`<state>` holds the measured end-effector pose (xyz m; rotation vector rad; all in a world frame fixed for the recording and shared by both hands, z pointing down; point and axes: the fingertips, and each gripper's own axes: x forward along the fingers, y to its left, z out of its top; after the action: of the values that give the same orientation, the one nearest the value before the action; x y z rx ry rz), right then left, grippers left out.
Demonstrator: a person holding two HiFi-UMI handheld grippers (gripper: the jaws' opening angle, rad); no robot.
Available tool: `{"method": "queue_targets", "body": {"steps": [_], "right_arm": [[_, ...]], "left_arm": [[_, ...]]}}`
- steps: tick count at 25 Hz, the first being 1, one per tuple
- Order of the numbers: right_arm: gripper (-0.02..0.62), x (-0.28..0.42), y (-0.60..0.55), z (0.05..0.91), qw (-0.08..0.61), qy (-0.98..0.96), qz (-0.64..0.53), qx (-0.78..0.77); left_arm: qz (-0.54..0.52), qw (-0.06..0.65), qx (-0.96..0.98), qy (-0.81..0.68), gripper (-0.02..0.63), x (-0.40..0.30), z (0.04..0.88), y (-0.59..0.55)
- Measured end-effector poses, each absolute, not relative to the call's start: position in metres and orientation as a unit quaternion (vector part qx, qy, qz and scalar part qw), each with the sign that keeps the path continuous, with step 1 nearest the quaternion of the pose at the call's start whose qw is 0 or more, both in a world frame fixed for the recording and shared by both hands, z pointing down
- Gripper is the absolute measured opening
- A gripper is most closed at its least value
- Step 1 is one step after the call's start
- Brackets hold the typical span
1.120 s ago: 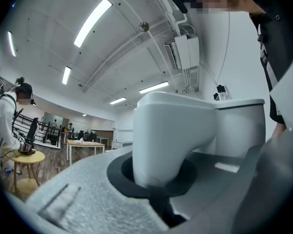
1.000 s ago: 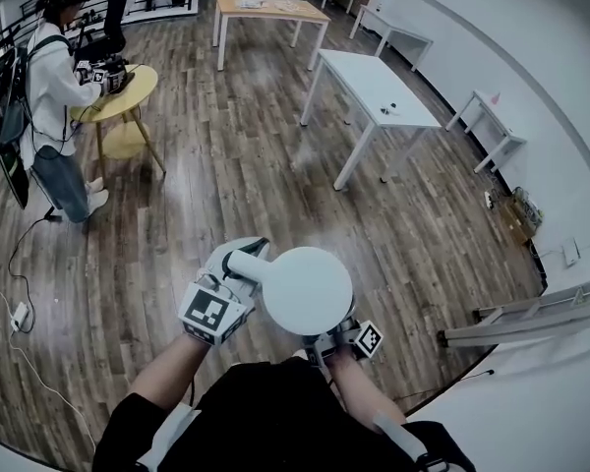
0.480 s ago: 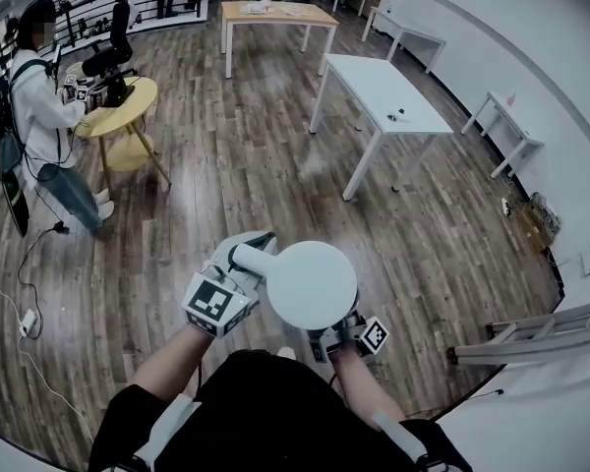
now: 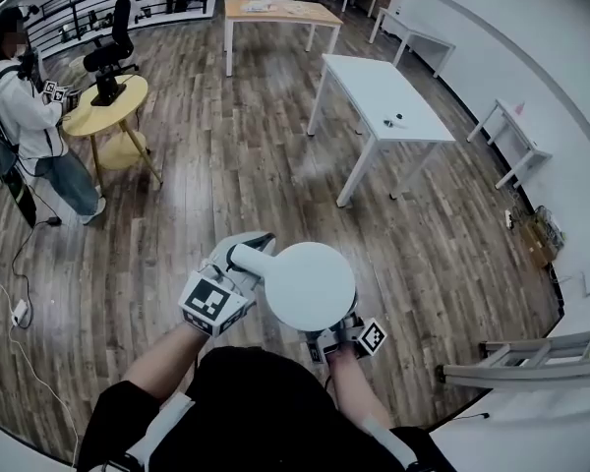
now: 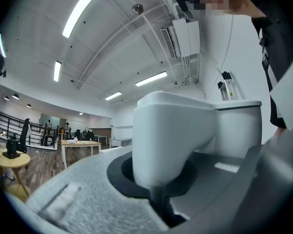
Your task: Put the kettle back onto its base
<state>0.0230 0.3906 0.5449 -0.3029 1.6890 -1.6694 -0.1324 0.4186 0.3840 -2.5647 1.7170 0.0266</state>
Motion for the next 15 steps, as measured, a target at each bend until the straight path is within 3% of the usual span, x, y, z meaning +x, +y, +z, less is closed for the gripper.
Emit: {"method": "queue_targets", "body": {"steps": [15], "right_arm": [[0.267, 0.052, 0.337, 0.566, 0.373, 0.643, -0.652, -0.149]], "left_arm": [[0.011, 0.004, -0.848, 0.529, 0.002, -0.107, 0.406, 0.350]]}}
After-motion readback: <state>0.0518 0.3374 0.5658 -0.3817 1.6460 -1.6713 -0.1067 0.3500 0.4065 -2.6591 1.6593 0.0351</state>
